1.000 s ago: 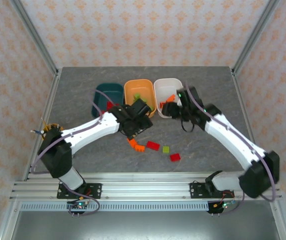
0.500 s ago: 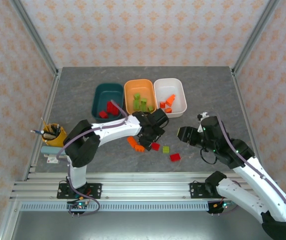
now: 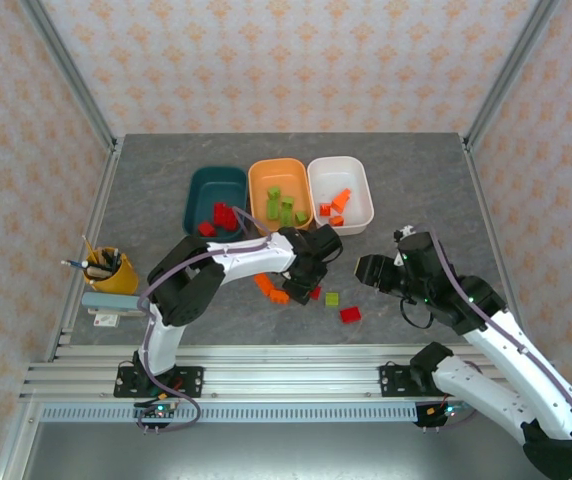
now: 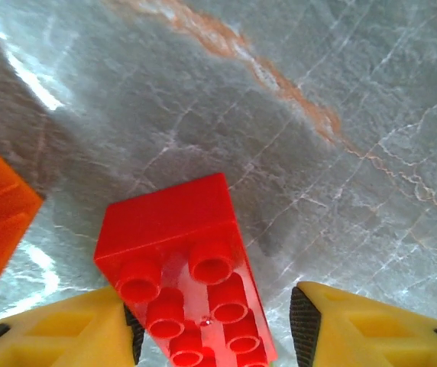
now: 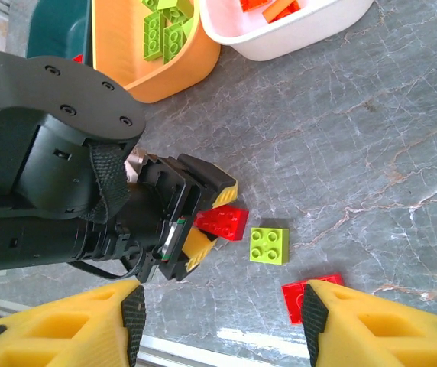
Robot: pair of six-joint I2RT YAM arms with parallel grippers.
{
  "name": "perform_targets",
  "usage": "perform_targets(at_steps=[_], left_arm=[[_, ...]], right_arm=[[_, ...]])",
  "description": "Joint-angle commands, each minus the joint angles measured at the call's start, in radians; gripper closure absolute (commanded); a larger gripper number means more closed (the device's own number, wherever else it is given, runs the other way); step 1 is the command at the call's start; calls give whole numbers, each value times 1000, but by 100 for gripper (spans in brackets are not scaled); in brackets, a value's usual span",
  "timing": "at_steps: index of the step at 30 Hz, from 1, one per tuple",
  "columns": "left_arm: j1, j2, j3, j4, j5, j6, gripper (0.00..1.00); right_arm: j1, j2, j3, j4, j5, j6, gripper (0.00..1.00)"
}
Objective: Sort the legos into containers by color
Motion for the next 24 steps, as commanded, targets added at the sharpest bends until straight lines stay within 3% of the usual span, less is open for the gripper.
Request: perform_targets(at_steps=[1, 9, 13, 19, 24], left_arm=[[-12, 6, 37, -70, -39, -13, 51], [-10, 34, 41, -62, -45, -4, 76], [-6, 9, 110, -126, -128, 66, 78], [51, -78, 249, -303, -314, 288, 80], [179, -168, 266, -398, -414, 564, 84]], right_arm=[[6, 11, 21, -26, 20, -23, 41], [6, 22, 29, -26, 11, -45, 41], [6, 22, 32, -15, -13, -58, 41], [6, 35, 13, 133, -174, -66, 41], [28, 116, 12, 298, -303, -99, 41]])
